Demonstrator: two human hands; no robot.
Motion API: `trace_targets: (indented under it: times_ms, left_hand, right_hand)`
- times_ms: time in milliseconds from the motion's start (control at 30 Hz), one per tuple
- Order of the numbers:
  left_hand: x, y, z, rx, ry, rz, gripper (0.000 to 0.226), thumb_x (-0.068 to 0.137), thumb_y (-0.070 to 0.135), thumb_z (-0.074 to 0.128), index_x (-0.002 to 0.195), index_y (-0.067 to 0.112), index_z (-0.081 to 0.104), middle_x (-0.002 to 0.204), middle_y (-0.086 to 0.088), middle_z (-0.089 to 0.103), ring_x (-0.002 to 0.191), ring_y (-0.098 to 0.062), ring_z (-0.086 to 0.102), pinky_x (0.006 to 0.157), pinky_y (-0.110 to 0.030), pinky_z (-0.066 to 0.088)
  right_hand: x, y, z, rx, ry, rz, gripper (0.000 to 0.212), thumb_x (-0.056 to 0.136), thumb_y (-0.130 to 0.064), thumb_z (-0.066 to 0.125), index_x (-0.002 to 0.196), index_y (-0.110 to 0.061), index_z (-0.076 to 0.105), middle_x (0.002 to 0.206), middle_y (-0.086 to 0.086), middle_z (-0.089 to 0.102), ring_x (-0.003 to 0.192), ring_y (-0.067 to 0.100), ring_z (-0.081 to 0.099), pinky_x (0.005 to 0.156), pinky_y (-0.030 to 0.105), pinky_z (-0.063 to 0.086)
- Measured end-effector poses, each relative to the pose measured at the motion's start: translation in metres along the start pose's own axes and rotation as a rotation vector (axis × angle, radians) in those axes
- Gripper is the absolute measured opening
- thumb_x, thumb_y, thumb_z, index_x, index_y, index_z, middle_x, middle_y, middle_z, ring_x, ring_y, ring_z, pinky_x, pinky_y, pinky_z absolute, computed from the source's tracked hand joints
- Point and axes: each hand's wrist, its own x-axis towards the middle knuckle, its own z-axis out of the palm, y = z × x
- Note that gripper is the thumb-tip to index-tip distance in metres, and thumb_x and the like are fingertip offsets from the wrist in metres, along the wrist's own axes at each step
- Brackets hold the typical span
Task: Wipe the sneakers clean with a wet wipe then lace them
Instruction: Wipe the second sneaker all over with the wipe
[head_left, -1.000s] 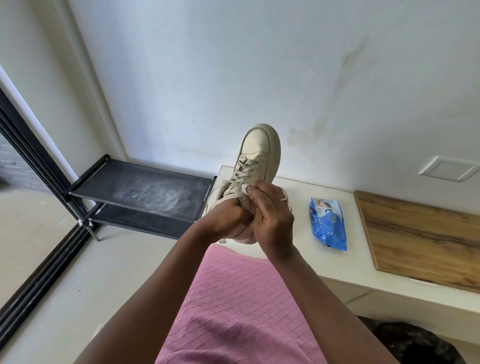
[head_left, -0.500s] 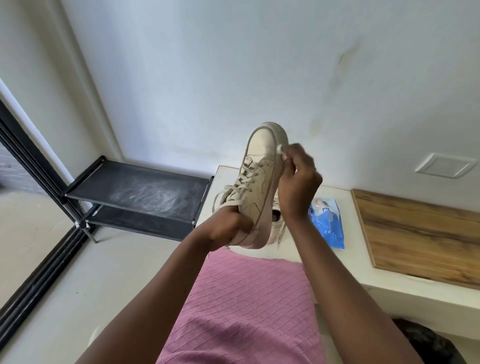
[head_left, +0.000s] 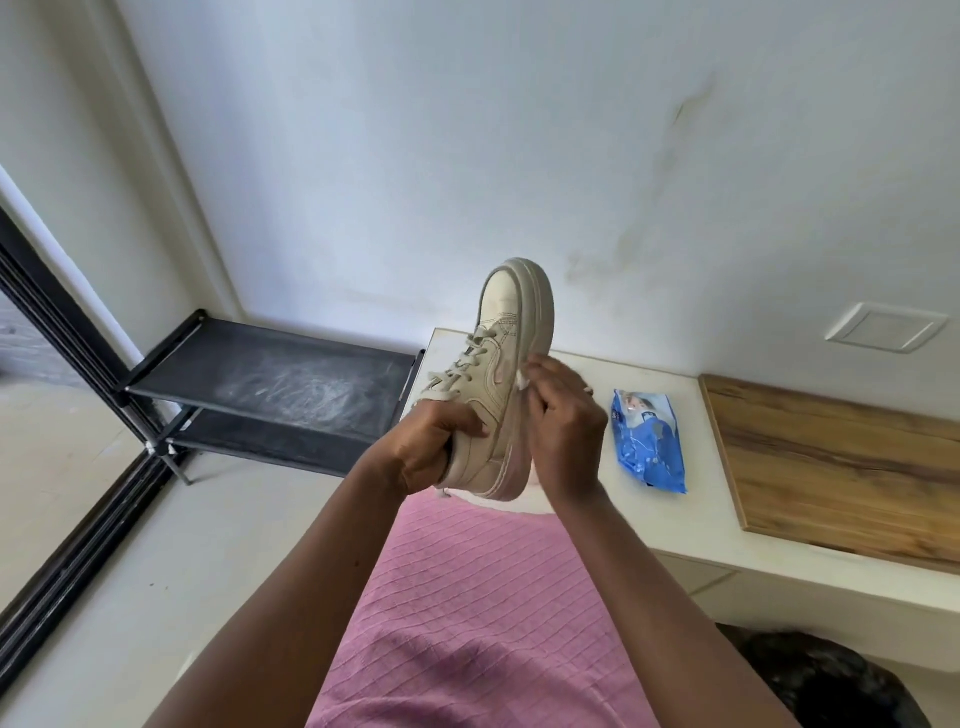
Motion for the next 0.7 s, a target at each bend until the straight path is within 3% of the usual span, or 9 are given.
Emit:
trace_targets:
  times_ms: [133,233,300,367,400,467,533,600,700]
  left_hand:
    - [0.0,0.005,-0.003,0.074,0.019,-0.005,0.042,0.06,-0.009,0.048,0.099,0.0,0.061,0.085,-0.016,0.07,0.079,-0.03,0.069,0.07,-0.039,0.058]
    - [-0.003,0.001,-0.006,0.188,0.027,-0.044,0.047,0.059,-0.007,0.051,0.105,-0.002,0.058,0.091,-0.019,0.068,0.083,-0.034,0.067,0.077,-0.043,0.057]
    - [-0.005,-0.003,-0.003,0.467,0.074,-0.068,0.053,0.059,-0.002,0.055,0.113,-0.003,0.054,0.105,-0.022,0.062,0.091,-0.034,0.061,0.085,-0.043,0.052]
    - [-0.004,-0.006,0.0,0.938,0.069,0.014,0.05,0.07,0.003,0.056,0.12,0.0,0.051,0.115,-0.01,0.055,0.1,-0.022,0.05,0.089,-0.032,0.044]
    - [-0.001,-0.009,-0.001,1.153,0.043,0.07,0.04,0.075,0.006,0.052,0.115,0.003,0.054,0.108,-0.005,0.053,0.098,-0.017,0.046,0.085,-0.026,0.04]
    - [0.001,-0.008,0.001,1.423,0.067,0.055,0.003,0.078,0.007,0.049,0.081,0.008,0.051,0.082,0.0,0.049,0.073,-0.012,0.042,0.064,-0.017,0.033]
    - [0.0,-0.006,0.001,1.551,0.093,0.044,0.021,0.081,0.001,0.051,0.066,0.014,0.043,0.069,0.002,0.045,0.059,-0.008,0.038,0.052,-0.01,0.03]
    - [-0.005,-0.007,0.004,1.208,0.025,0.06,0.01,0.082,0.002,0.061,0.085,0.012,0.058,0.083,0.004,0.06,0.073,-0.007,0.055,0.065,-0.008,0.043]
    - [-0.01,-0.018,0.007,0.408,-0.128,0.045,0.033,0.081,0.027,0.067,0.109,0.01,0.061,0.098,0.003,0.071,0.09,-0.009,0.065,0.078,-0.02,0.051]
  right_hand:
    - [0.039,0.004,0.0,-0.01,0.029,-0.018,0.013,0.08,0.005,0.06,0.081,-0.003,0.071,0.089,0.007,0.071,0.086,0.021,0.067,0.081,0.018,0.043]
    - [0.072,0.008,0.001,-0.062,0.025,0.034,0.016,0.078,0.004,0.055,0.078,-0.003,0.07,0.085,0.005,0.071,0.077,0.023,0.067,0.071,0.02,0.042]
    - [0.088,0.015,0.0,-0.111,-0.015,0.052,0.019,0.076,0.007,0.054,0.08,-0.001,0.071,0.085,0.008,0.072,0.076,0.026,0.067,0.069,0.017,0.04]
    - [0.097,0.022,-0.004,-0.064,-0.103,0.144,0.02,0.079,0.008,0.055,0.085,0.0,0.072,0.089,0.01,0.073,0.082,0.025,0.068,0.071,0.007,0.037]
    - [0.099,0.026,-0.007,-0.042,-0.168,0.225,0.018,0.082,0.005,0.056,0.089,0.0,0.072,0.093,0.01,0.073,0.088,0.023,0.068,0.073,0.003,0.035]
    - [0.097,0.034,-0.012,-0.029,-0.264,0.357,0.014,0.084,-0.002,0.06,0.091,-0.002,0.072,0.095,0.01,0.073,0.092,0.021,0.066,0.078,0.01,0.037]
    - [0.094,0.04,-0.018,0.01,-0.287,0.453,0.009,0.082,-0.007,0.066,0.088,-0.004,0.073,0.092,0.009,0.073,0.088,0.018,0.065,0.082,0.018,0.041]
    - [0.091,0.042,-0.022,0.077,-0.278,0.514,0.006,0.081,-0.007,0.068,0.085,-0.006,0.072,0.086,0.006,0.072,0.081,0.012,0.063,0.079,0.017,0.044]
    - [0.087,0.045,-0.021,0.07,-0.348,0.502,0.006,0.079,-0.003,0.068,0.081,-0.007,0.072,0.08,0.004,0.071,0.078,0.013,0.064,0.066,0.01,0.041]
